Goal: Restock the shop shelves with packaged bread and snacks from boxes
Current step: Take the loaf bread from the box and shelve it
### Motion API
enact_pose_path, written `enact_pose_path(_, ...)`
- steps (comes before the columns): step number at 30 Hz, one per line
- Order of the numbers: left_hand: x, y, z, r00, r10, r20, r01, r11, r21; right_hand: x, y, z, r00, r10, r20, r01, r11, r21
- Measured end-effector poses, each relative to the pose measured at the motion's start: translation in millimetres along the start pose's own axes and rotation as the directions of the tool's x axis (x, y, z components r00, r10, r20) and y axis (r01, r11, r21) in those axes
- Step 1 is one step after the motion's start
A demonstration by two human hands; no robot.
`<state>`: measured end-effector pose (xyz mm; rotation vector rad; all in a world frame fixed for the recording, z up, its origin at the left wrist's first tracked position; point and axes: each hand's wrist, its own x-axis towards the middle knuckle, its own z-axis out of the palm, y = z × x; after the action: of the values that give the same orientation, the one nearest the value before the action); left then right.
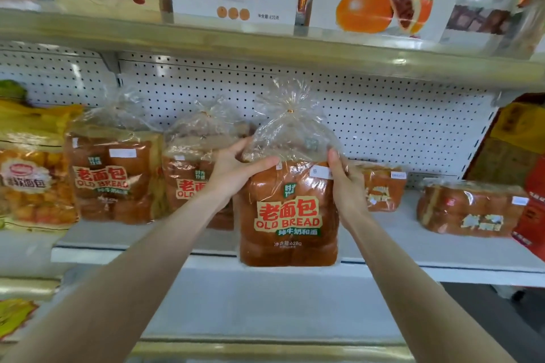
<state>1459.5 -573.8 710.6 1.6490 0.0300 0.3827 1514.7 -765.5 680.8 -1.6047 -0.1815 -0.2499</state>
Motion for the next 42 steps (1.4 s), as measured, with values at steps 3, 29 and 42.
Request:
enact_pose_path(3,19.6,-18.0,9.5,1.0,0.009,-0.015,-0.009,0.999,0.036,15.9,14.2,-4.5,1.0,-0.003,-0.007,0.003,1.0,-0.012)
enact_pose_path(29,49.5,-78.8,29.7,0.959,0.273,-0.077,-0.257,0.952,0.166,50.5,82.3,1.4,0.999,-0.037,-0.024,0.037,0.999,0.003)
enact_pose_path(42,-14.0,-127.7,39.5,0.978,0.14,-0.155,-0.126,0.987,0.096,-1.9,97.9,-31.0,0.971,-0.127,0.203,0.128,0.992,0.005)
